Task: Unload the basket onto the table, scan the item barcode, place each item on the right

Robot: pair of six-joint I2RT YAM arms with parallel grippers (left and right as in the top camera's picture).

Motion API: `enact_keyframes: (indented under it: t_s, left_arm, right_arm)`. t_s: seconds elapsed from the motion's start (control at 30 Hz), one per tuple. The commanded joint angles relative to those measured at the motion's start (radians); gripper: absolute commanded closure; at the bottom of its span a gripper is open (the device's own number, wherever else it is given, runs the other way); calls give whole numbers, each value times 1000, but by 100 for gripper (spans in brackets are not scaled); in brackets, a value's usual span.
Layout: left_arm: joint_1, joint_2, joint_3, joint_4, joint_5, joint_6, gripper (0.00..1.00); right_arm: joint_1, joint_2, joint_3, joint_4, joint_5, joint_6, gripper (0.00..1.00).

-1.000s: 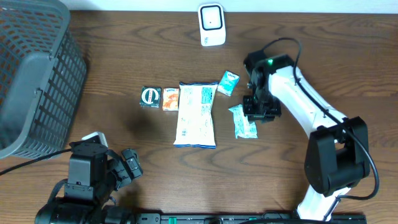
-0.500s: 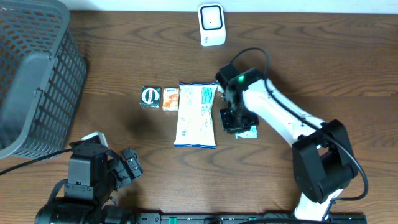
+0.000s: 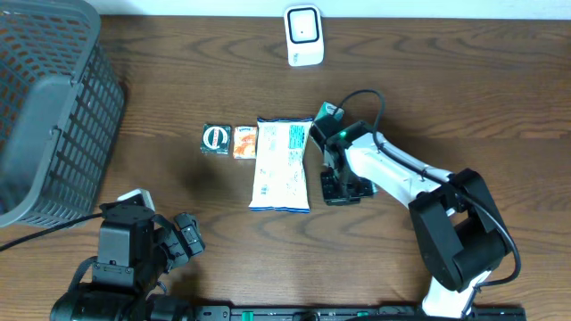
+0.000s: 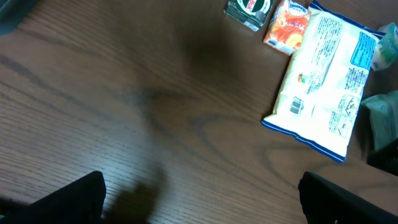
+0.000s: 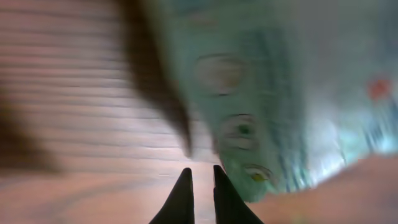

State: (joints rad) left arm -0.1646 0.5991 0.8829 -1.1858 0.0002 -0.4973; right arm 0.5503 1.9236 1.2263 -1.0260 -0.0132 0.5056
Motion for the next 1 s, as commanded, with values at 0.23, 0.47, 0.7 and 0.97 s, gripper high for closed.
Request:
enact_keyframes:
  t_s: [0.23,0.47,0.7,0.97]
  left_arm:
    - [2,-4,-2,-3,-9,2,2]
    - [2,-4,-2,-3,-9,2,2]
    - [2,-4,-2,-2,-9,2,2]
    - [2,-4,-2,-2,-9,2,2]
  right_arm:
    - [-178,0,19,-73,144,77,94]
    - [-343,0,142,-7,84,-51,89]
    - [-392,1,185,-27,-274,-224,83]
    - [-326,1,183,-241,-151,-267,83]
